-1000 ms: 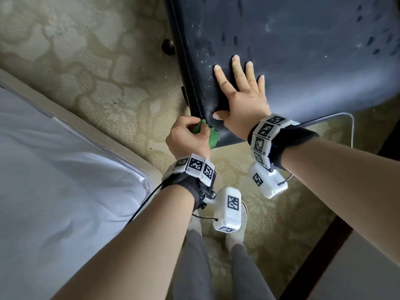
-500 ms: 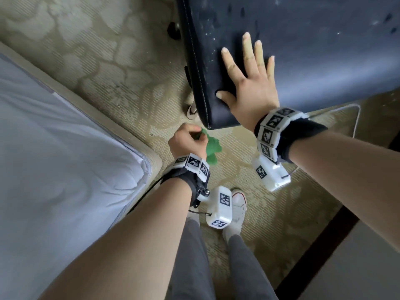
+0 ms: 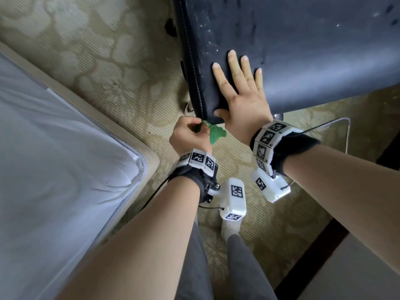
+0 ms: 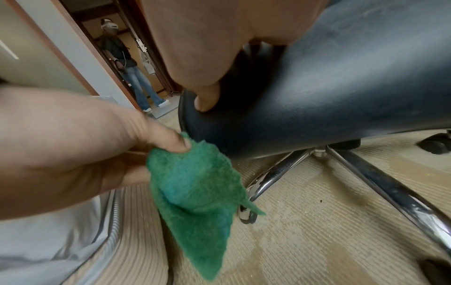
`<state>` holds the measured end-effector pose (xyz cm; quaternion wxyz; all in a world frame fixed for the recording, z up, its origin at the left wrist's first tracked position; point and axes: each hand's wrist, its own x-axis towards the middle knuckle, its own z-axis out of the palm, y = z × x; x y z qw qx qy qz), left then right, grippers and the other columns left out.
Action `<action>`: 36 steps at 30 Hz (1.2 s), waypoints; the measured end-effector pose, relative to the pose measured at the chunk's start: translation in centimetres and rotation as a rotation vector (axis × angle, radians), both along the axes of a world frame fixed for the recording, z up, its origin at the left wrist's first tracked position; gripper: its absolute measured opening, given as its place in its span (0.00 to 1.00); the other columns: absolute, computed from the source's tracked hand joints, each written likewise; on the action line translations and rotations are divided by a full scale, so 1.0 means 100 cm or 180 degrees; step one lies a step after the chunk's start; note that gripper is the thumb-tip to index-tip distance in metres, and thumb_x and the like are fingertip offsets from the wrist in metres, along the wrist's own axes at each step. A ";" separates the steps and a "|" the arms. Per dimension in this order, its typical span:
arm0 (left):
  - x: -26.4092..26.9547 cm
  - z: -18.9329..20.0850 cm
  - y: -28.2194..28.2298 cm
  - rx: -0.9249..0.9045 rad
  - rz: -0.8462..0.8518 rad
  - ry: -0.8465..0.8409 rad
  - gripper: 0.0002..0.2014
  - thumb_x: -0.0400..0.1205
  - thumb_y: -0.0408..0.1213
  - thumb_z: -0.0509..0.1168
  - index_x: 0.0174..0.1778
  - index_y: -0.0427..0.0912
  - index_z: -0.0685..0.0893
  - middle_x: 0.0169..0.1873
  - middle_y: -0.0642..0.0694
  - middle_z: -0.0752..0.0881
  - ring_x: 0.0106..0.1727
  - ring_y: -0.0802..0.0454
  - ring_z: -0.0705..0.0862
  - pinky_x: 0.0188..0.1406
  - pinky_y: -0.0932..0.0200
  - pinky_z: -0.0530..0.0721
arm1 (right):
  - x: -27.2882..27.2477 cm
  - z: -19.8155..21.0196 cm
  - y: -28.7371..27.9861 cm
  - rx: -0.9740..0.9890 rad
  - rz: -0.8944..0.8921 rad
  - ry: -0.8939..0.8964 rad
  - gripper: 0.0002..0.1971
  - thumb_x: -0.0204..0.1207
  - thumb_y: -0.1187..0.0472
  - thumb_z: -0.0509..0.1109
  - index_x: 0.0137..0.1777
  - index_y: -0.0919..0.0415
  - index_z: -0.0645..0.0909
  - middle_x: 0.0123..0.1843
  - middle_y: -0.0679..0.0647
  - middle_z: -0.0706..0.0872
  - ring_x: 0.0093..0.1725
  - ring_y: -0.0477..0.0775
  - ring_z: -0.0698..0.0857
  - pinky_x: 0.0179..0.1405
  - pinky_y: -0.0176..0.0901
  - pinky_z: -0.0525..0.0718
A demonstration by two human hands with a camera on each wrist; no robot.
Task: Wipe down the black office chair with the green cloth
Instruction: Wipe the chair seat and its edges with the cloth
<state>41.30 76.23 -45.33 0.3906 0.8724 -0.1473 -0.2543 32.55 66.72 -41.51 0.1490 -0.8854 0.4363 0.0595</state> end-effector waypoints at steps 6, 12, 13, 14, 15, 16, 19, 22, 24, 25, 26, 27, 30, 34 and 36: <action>0.023 -0.002 -0.007 0.0179 0.0135 0.0112 0.07 0.72 0.28 0.77 0.44 0.41 0.92 0.38 0.47 0.91 0.36 0.55 0.88 0.38 0.72 0.83 | 0.000 0.005 -0.003 0.0084 0.0024 0.0018 0.47 0.77 0.52 0.71 0.87 0.50 0.43 0.87 0.58 0.38 0.86 0.63 0.40 0.82 0.62 0.39; 0.010 0.020 0.006 0.0035 -0.0196 0.0136 0.08 0.70 0.29 0.80 0.40 0.45 0.91 0.33 0.51 0.90 0.34 0.58 0.88 0.39 0.69 0.85 | 0.001 0.005 -0.002 0.0097 0.0001 0.0006 0.46 0.77 0.53 0.70 0.87 0.50 0.42 0.87 0.58 0.37 0.86 0.63 0.39 0.83 0.63 0.40; 0.006 0.019 0.006 0.0078 -0.0221 0.0094 0.08 0.70 0.30 0.80 0.40 0.45 0.91 0.34 0.50 0.91 0.34 0.57 0.88 0.40 0.69 0.85 | 0.001 0.005 -0.002 0.0092 -0.0001 -0.0006 0.47 0.77 0.53 0.70 0.87 0.50 0.42 0.87 0.58 0.37 0.86 0.63 0.39 0.83 0.63 0.40; 0.004 0.017 0.003 0.0127 -0.0185 0.0055 0.08 0.70 0.30 0.80 0.40 0.45 0.91 0.35 0.50 0.91 0.34 0.56 0.88 0.40 0.69 0.84 | 0.001 0.004 -0.002 0.0078 0.0001 -0.0026 0.47 0.77 0.53 0.71 0.87 0.50 0.42 0.87 0.58 0.37 0.86 0.63 0.40 0.83 0.63 0.40; 0.004 0.013 0.000 0.0187 -0.0102 0.0051 0.07 0.70 0.30 0.79 0.40 0.44 0.91 0.36 0.49 0.91 0.35 0.55 0.88 0.41 0.69 0.83 | 0.001 0.003 -0.003 0.0063 0.0005 -0.0047 0.47 0.77 0.53 0.71 0.87 0.49 0.42 0.87 0.57 0.37 0.86 0.63 0.40 0.83 0.63 0.40; 0.005 0.009 -0.003 0.0260 -0.0002 0.0095 0.06 0.71 0.30 0.78 0.41 0.44 0.91 0.37 0.49 0.92 0.36 0.54 0.88 0.41 0.69 0.82 | 0.000 0.002 -0.003 0.0057 0.0019 -0.0063 0.47 0.77 0.53 0.71 0.87 0.49 0.42 0.87 0.57 0.37 0.86 0.63 0.40 0.83 0.62 0.40; 0.012 -0.002 -0.007 0.0509 0.0088 0.0316 0.05 0.74 0.31 0.77 0.43 0.44 0.90 0.39 0.49 0.91 0.40 0.52 0.89 0.42 0.66 0.82 | -0.005 0.000 -0.005 0.0047 0.0084 -0.0040 0.46 0.79 0.51 0.69 0.87 0.48 0.40 0.87 0.56 0.36 0.86 0.61 0.39 0.84 0.61 0.40; 0.021 0.006 -0.002 0.0565 -0.0104 0.0272 0.06 0.74 0.30 0.77 0.43 0.43 0.90 0.36 0.50 0.89 0.39 0.52 0.88 0.45 0.64 0.84 | -0.009 0.005 -0.006 0.0014 0.0150 0.0099 0.45 0.80 0.51 0.68 0.86 0.48 0.39 0.87 0.55 0.36 0.86 0.60 0.39 0.85 0.60 0.42; 0.029 0.023 0.006 0.0511 -0.0266 0.0185 0.06 0.73 0.29 0.78 0.43 0.42 0.90 0.37 0.48 0.90 0.38 0.53 0.88 0.41 0.66 0.82 | -0.013 0.012 -0.006 0.0089 0.0172 0.0265 0.45 0.80 0.51 0.68 0.86 0.48 0.38 0.87 0.55 0.35 0.86 0.60 0.38 0.85 0.60 0.42; 0.034 0.034 0.007 0.0498 -0.0336 0.0135 0.07 0.72 0.28 0.78 0.43 0.41 0.90 0.38 0.47 0.91 0.38 0.53 0.88 0.39 0.68 0.81 | -0.015 0.016 -0.007 0.0165 0.0174 0.0329 0.45 0.80 0.52 0.68 0.86 0.48 0.38 0.87 0.55 0.35 0.86 0.59 0.38 0.85 0.60 0.43; 0.039 0.045 0.008 0.0503 -0.0389 0.0103 0.07 0.72 0.27 0.78 0.43 0.41 0.90 0.38 0.47 0.91 0.38 0.53 0.88 0.38 0.70 0.80 | -0.018 0.021 -0.009 0.0267 0.0167 0.0390 0.45 0.80 0.55 0.68 0.86 0.47 0.38 0.87 0.54 0.35 0.86 0.59 0.39 0.85 0.60 0.43; 0.045 0.055 0.007 0.0492 -0.0425 0.0091 0.08 0.72 0.27 0.79 0.43 0.41 0.90 0.38 0.47 0.91 0.39 0.53 0.88 0.38 0.70 0.80 | -0.021 0.027 -0.011 0.0374 0.0163 0.0453 0.45 0.79 0.58 0.67 0.86 0.46 0.39 0.87 0.53 0.35 0.86 0.59 0.39 0.85 0.61 0.44; 0.059 0.082 -0.005 0.0419 -0.0633 -0.0030 0.10 0.71 0.27 0.79 0.43 0.43 0.89 0.35 0.52 0.88 0.40 0.52 0.89 0.44 0.62 0.86 | -0.028 0.045 -0.017 0.0643 0.0158 0.0733 0.46 0.75 0.65 0.65 0.86 0.45 0.41 0.87 0.51 0.34 0.86 0.59 0.40 0.85 0.61 0.43; 0.066 0.111 -0.034 0.0224 -0.0929 -0.0026 0.13 0.70 0.27 0.78 0.42 0.48 0.85 0.35 0.53 0.88 0.41 0.52 0.89 0.47 0.62 0.86 | -0.028 0.067 -0.019 0.0992 -0.0071 0.1093 0.42 0.75 0.63 0.62 0.85 0.46 0.45 0.87 0.50 0.35 0.86 0.59 0.40 0.84 0.63 0.42; 0.067 0.126 -0.049 0.0161 -0.1042 -0.0021 0.14 0.70 0.27 0.78 0.42 0.49 0.84 0.35 0.54 0.87 0.40 0.53 0.89 0.47 0.62 0.86 | -0.027 0.077 -0.020 0.1134 -0.0180 0.1326 0.42 0.74 0.62 0.63 0.85 0.45 0.47 0.87 0.49 0.35 0.86 0.59 0.40 0.84 0.64 0.41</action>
